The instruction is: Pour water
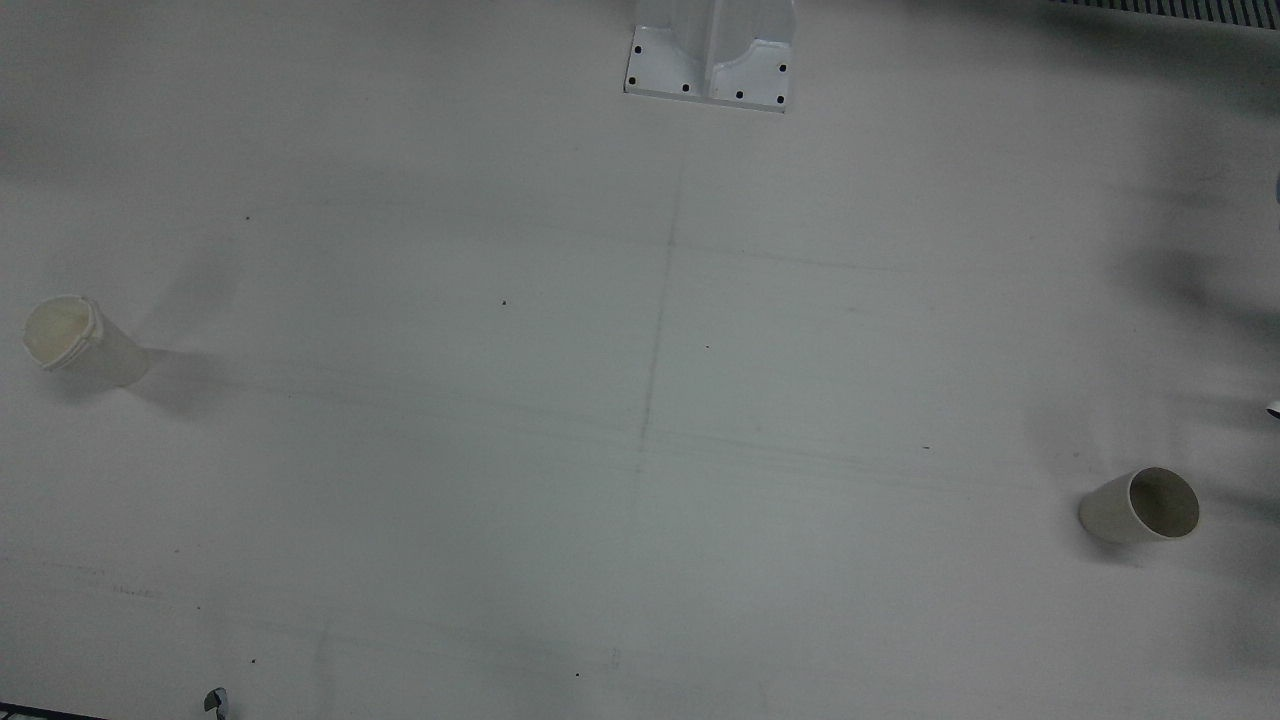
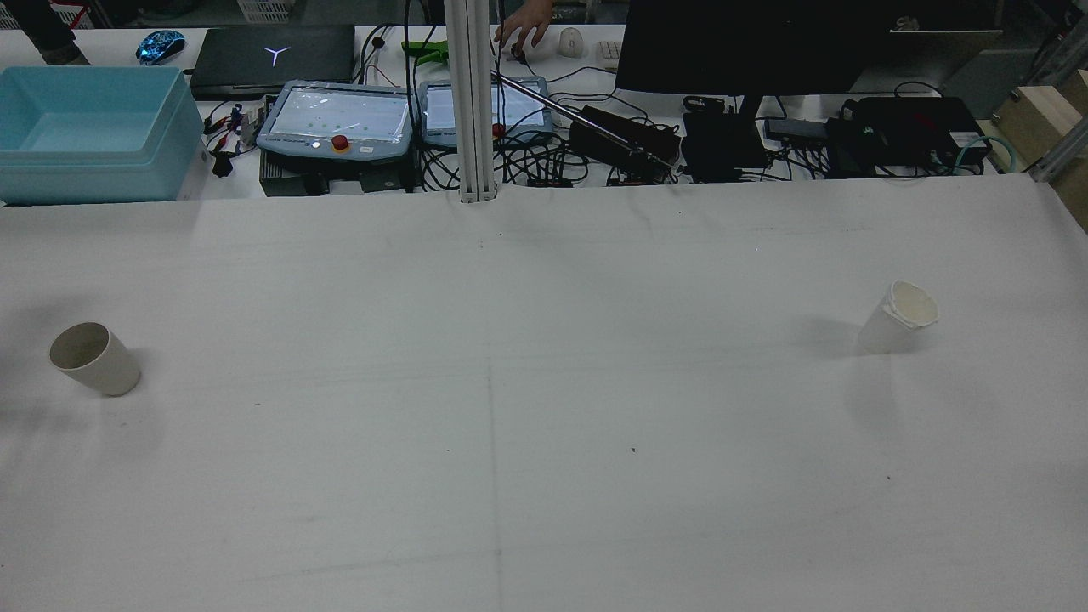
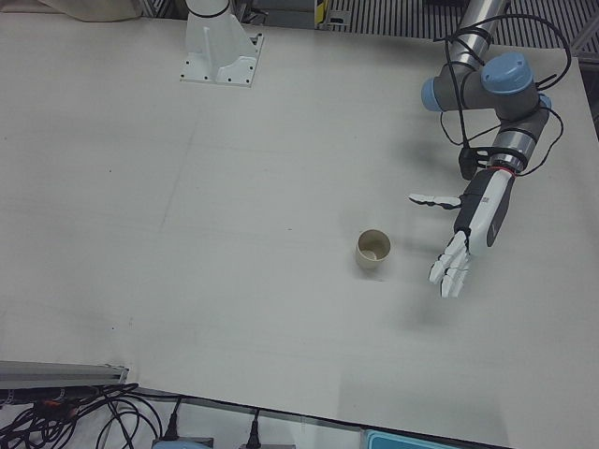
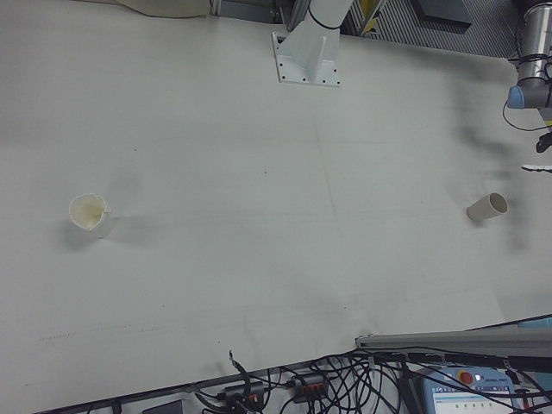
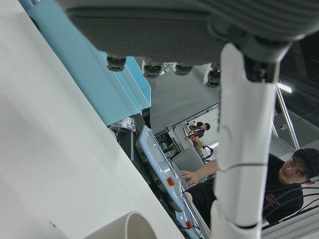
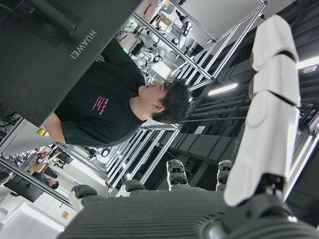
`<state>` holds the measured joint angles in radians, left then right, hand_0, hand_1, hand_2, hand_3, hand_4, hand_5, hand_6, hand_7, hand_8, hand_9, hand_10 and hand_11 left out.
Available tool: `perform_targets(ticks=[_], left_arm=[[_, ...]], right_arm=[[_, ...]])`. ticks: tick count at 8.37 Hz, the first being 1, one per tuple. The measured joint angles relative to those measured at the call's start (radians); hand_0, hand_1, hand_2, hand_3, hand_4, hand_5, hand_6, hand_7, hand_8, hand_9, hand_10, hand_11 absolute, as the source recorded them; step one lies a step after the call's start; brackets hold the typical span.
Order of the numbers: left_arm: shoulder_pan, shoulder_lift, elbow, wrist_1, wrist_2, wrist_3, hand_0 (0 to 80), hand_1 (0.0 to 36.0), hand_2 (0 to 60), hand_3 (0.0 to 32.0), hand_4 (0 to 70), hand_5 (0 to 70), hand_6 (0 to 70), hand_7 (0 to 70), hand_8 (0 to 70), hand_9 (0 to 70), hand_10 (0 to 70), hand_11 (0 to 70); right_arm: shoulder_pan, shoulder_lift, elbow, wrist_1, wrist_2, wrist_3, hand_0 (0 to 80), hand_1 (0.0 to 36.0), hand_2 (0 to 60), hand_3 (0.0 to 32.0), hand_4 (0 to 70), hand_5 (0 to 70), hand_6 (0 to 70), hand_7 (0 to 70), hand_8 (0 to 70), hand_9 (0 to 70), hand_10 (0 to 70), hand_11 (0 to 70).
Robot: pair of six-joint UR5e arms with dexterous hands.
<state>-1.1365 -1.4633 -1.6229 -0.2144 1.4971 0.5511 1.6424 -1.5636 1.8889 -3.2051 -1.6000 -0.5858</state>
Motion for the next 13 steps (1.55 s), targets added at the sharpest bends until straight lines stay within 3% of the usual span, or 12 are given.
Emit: perform_targets(ticks=[3,5,8,9,10,13], left_arm=[[0.001,0.005,-0.005,0.007,0.0,-0.005,80.0,21.5,0.0,14.2,12.9,0.0,2.3,1.7,7.5,2.7,1.7,5.6],[0.002,0.005,0.009,0.003,0.001,-0.003,80.0,18.5,0.0,14.8,11.9,0.0,1.5,0.7,7.2,2.3,1.5,5.0],[0.006,0.004,0.129,-0.083,0.004,0.008,79.7,17.6,0.0,14.2,12.8,0.0,1.6,0.7,6.7,2.2,1.5,4.9],[0.008,0.002,0.158,-0.11,0.004,0.016,74.7,16.1,0.0,14.2,13.2,0.0,1.8,0.7,6.7,2.1,1.4,4.5],[0.012,-0.001,0.192,-0.138,0.007,0.03,78.8,16.8,0.0,14.6,12.9,0.0,1.8,0.7,7.1,2.1,1.4,4.6],[0.038,-0.002,0.225,-0.183,0.009,0.047,80.0,20.8,0.0,12.0,15.3,0.0,3.8,2.2,7.7,2.7,2.0,5.9]], right_arm=[[-0.002,-0.001,0.0,0.001,0.001,0.0,52.6,21.9,13.1,27.8,0.0,7.0,8.5,12.7,2.6,2.7,0.0,0.0],[-0.004,-0.003,-0.002,0.001,0.001,0.0,52.4,21.6,13.2,27.6,0.0,7.0,8.9,12.9,3.0,3.1,0.0,0.0],[-0.008,-0.008,-0.002,0.001,0.002,0.0,52.1,21.0,13.2,28.2,0.0,7.0,9.4,13.3,3.6,3.8,0.0,0.0],[-0.008,-0.01,-0.002,0.001,0.002,0.0,52.2,21.2,13.4,28.4,0.0,7.0,9.3,13.3,3.6,3.8,0.0,0.0],[-0.008,-0.013,-0.001,0.001,0.002,0.0,52.3,21.2,13.4,28.2,0.0,7.0,9.2,13.3,3.5,3.7,0.0,0.0],[-0.011,-0.016,-0.001,0.001,0.002,-0.003,52.3,21.2,13.9,28.4,0.0,7.1,9.7,13.4,3.9,4.2,0.0,0.0]])
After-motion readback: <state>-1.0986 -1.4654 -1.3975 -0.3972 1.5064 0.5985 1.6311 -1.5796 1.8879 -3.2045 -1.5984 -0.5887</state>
